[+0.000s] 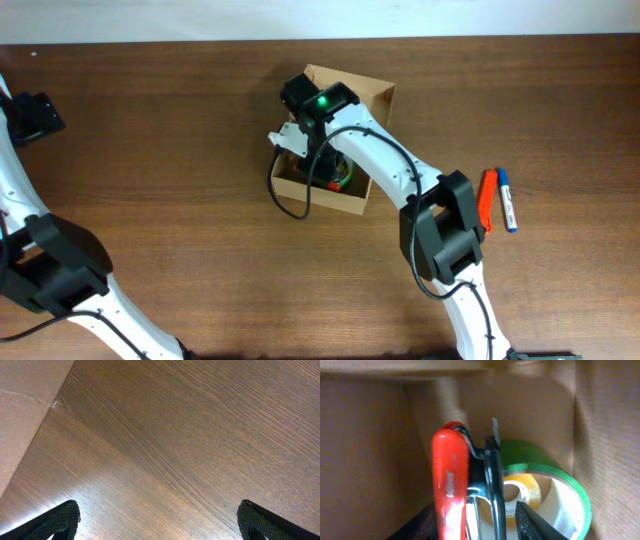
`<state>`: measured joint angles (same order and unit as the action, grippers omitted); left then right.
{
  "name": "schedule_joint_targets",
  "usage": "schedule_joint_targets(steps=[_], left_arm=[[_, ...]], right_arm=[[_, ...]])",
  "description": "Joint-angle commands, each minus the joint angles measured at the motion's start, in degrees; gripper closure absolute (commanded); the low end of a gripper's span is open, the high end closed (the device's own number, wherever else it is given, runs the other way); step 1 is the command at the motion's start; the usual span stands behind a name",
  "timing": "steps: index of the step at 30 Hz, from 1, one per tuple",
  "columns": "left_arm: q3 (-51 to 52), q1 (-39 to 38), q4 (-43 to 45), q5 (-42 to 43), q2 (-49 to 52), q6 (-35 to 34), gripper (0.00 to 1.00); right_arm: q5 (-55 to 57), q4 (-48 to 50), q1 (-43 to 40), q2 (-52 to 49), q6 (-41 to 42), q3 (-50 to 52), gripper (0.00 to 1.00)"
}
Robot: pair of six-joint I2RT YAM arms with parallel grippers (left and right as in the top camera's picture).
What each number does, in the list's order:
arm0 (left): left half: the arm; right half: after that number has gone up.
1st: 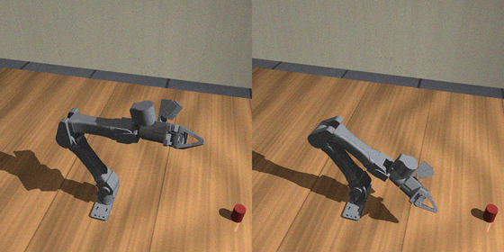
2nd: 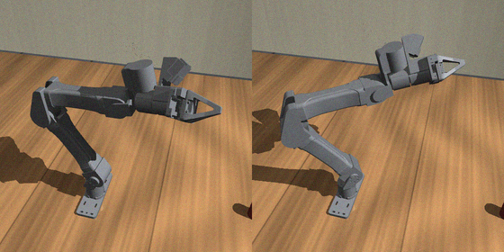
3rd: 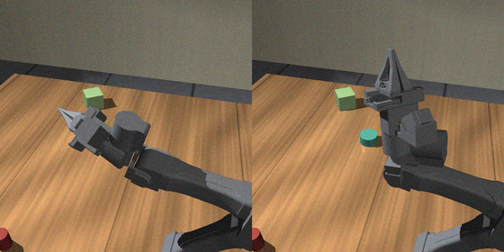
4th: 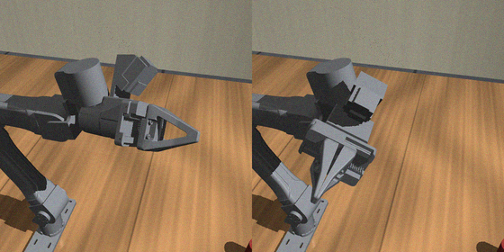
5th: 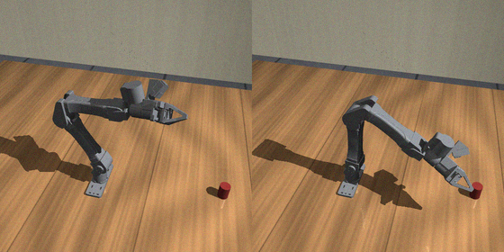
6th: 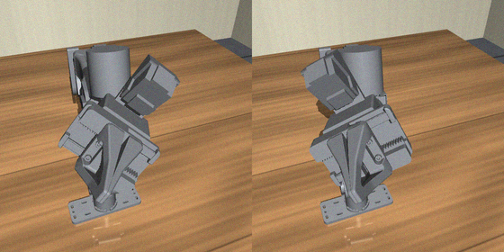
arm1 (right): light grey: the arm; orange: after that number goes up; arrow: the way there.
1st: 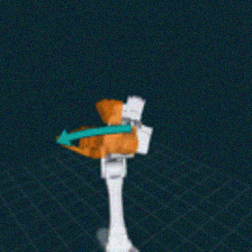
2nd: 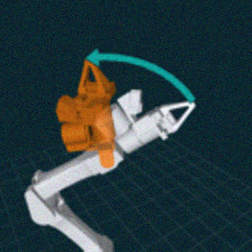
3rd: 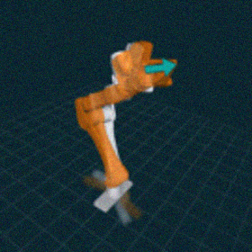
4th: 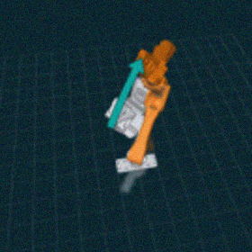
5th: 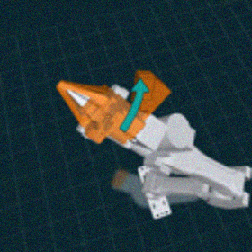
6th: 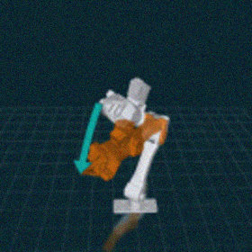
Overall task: Pack container
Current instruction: 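Lower the red cutter into the box beside the tapes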
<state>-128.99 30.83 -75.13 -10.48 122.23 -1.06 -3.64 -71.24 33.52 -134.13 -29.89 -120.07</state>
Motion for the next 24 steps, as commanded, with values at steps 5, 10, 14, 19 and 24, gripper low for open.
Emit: schedule_joint_targets(steps=[5,10,14,19,24], left_arm=[[0.44,0.04,0.09,0.22,-1.07,0.7,0.0],[0.44,0.04,0.09,0.22,-1.05,0.7,0.0],[0.44,0.04,0.09,0.22,-1.07,0.7,0.0],[0.44,0.04,0.11,0.22,-1.05,0.7,0.0],[0.44,0.04,0.09,0.22,-1.07,0.7,0.0]], right_arm=[[-0.9,-0.57,-0.66,-0.92,0.81,0.17,0.44],[-0.9,-0.74,-0.44,0.0,0.81,0.15,0.33],[-0.9,-0.72,0.35,1.53,0.79,0.09,0.32],[-0.87,-1.79,1.79,2.01,0.81,-3.67,0.32],[-0.87,-2.25,2.1,2.32,0.81,-6.88,0.32]])
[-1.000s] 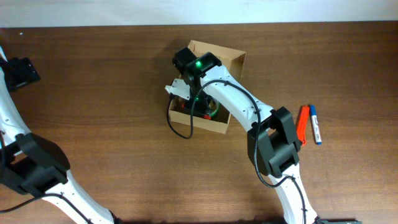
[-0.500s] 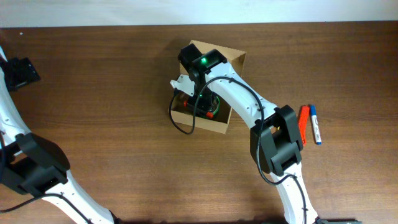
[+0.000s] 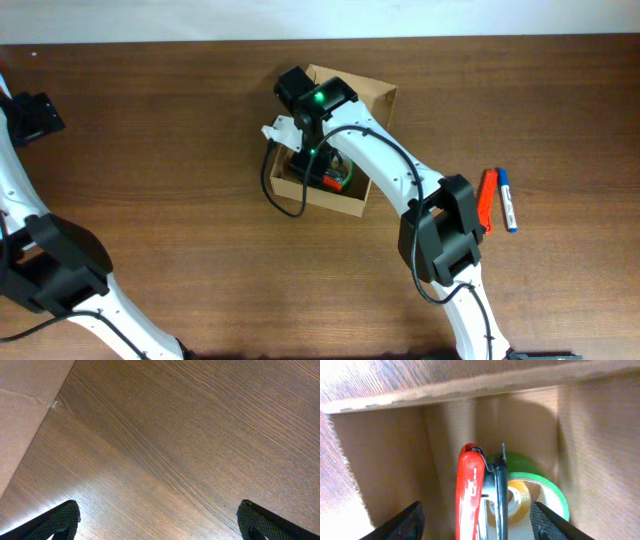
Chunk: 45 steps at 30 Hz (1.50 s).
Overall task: Pack container
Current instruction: 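Lower the red cutter into the box beside the tapes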
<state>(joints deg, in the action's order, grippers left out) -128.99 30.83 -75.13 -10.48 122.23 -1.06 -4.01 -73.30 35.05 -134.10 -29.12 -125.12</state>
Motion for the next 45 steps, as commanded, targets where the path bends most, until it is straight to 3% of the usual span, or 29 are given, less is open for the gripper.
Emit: schedule_joint_targets(steps=[1,3,6,9,13,15,18,31,38,45], left_arm=[[0.44,0.04,0.11,0.22,-1.05,0.7,0.0],[0.44,0.04,0.11,0.22,-1.05,0.7,0.0],[0.44,0.04,0.11,0.22,-1.05,0.7,0.0],[0.44,0.04,0.09,0.22,-1.07,0.7,0.0],[0.44,0.04,0.09,0.22,-1.07,0.7,0.0],[0.44,0.04,0.09,0.22,-1.05,0.7,0.0],[0.44,0.04,0.09,0.22,-1.05,0.7,0.0],[0.44,0.04,0.09,0.22,-1.07,0.7,0.0],[0.44,0.04,0.09,0.22,-1.05,0.7,0.0],[0.44,0.04,0.09,0.22,-1.05,0.7,0.0]], right_arm=[[-0.48,-0.2,0.57,2.29,0.04,-1.86,0.35],[-0.48,-0.42,0.57,2.29,0.04,-1.86,0.53],[1.86,-0.22,0.0,2.29,0.04,-1.86,0.55],[1.62,0.02,-1.4,2.29,0.09,-1.86,0.69],[1.64,1.4,-2.49,2.27,0.11,-1.86,0.72],[1.66,1.99,-3.37,2.27,0.44,-1.86,0.85],[1.64,2.21,-4.52,2.23,1.6,-1.79,0.97],[0.94,1.99,-3.43,1.49,1.6,5.62,0.97],[0.79,1.7,0.68,1.49,1.55,5.66,0.97],[1.95,2.4,-0.63,1.66,1.6,5.38,0.96]])
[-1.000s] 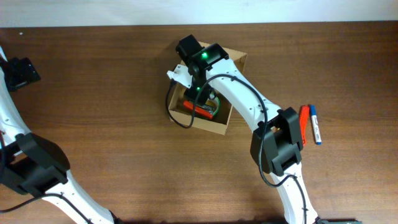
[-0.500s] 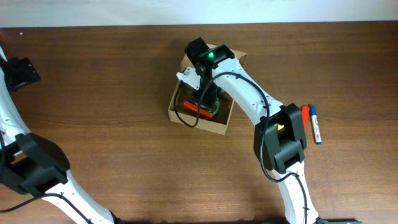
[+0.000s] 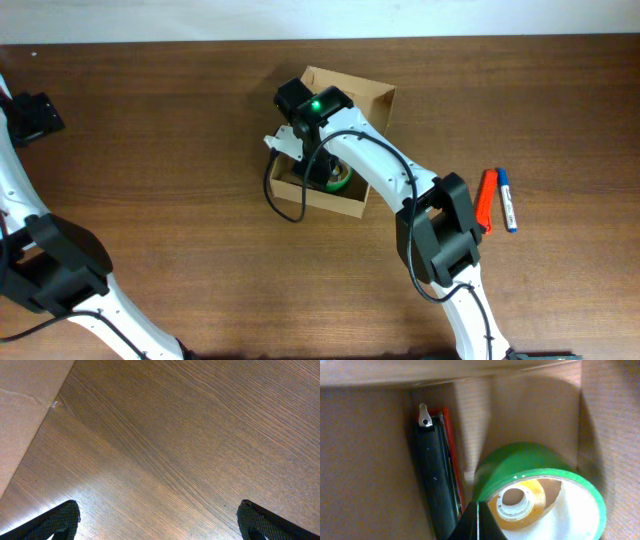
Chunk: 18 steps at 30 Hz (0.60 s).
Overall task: Pack container
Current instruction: 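Lower the red cutter into the box beside the tapes, then open the right gripper and lift it out of the box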
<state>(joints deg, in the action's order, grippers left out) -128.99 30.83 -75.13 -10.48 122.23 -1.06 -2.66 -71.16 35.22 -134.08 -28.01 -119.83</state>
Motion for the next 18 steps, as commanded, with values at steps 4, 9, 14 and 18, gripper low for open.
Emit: schedule_joint_targets(steps=[4,9,14,18], left_arm=[[0.44,0.04,0.11,0.22,-1.05,0.7,0.0],[0.44,0.04,0.11,0.22,-1.05,0.7,0.0],[0.44,0.04,0.09,0.22,-1.05,0.7,0.0],[0.44,0.04,0.09,0.22,-1.05,0.7,0.0]], right_arm=[[2.03,0.02,-1.99,2.71,2.01,-1.38,0.96],[2.05,-0.35,-2.01,6.29,3.32,-1.36,0.97],[5.99,-0.07,-4.42,17.75,5.79,-1.36,0.93],[11.54,0.26,-10.56,30.84,9.6,-1.36,0.51]])
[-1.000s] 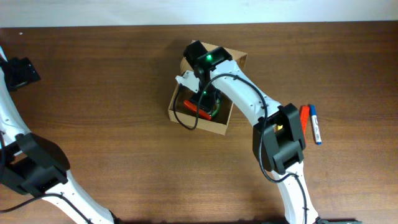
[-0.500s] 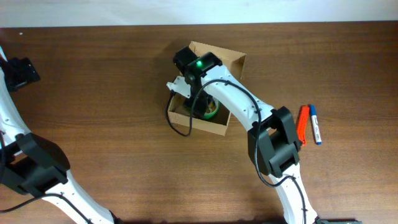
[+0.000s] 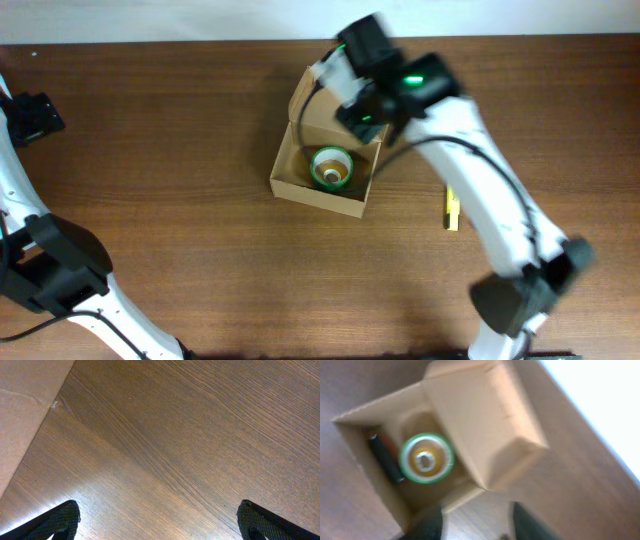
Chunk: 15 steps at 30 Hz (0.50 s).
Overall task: Pack container
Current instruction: 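Open the right gripper and lift it out of the box, then grasp the yellow highlighter on the table with the right gripper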
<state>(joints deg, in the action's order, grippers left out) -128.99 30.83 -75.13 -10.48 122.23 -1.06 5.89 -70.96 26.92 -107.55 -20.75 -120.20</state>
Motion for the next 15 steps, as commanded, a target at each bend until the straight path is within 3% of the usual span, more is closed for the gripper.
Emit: schedule_joint_targets(steps=[1,5,8,11,15], left_arm=[[0.44,0.04,0.09,0.22,-1.05,0.7,0.0],[0.44,0.04,0.11,0.22,-1.05,0.7,0.0],[0.44,0.04,0.09,0.22,-1.07,0.7,0.0],[0.44,0.04,0.11,0.22,-1.05,0.7,0.0],[0.44,0.04,0.09,0.22,-1.07,0.7,0.0]], right_arm=[[2.97,-0.24,-6.1,8.17,4.76,-0.92,0.44],[-1.31,1.51,-19.74,18.14,9.27,7.1,0.34],[-2.51,5.09,-28.61,22.64,14.1,24.87,0.34],[-6.21,8.52,-32.44,20.76,18.8,37.22,0.35],[-10.34,9.22,-32.04,12.79,24.22,40.17,0.41]])
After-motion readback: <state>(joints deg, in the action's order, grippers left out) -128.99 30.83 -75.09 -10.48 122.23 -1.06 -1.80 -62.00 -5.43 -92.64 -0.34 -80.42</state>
